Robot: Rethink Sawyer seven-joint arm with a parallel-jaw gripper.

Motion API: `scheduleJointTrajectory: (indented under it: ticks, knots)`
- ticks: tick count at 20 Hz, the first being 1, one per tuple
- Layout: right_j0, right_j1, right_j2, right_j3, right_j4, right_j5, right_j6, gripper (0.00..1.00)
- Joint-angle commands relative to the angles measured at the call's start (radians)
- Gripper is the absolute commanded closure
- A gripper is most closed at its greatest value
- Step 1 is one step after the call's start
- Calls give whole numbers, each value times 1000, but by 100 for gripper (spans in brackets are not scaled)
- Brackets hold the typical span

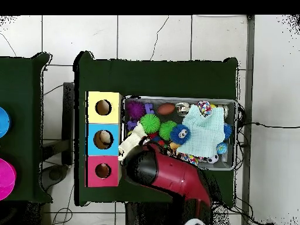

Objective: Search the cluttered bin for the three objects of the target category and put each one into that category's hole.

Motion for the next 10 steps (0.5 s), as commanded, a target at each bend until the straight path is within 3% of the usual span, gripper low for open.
scheduleJointTrajectory:
  ticks: [1, 5, 10]
  knots:
    - [-177, 93, 150, -49, -135, -96, -100, 0]
    - [-267, 93, 221, -65, -192, -82, -128, 0]
    - [-300, 111, 250, -92, -255, -86, -93, 0]
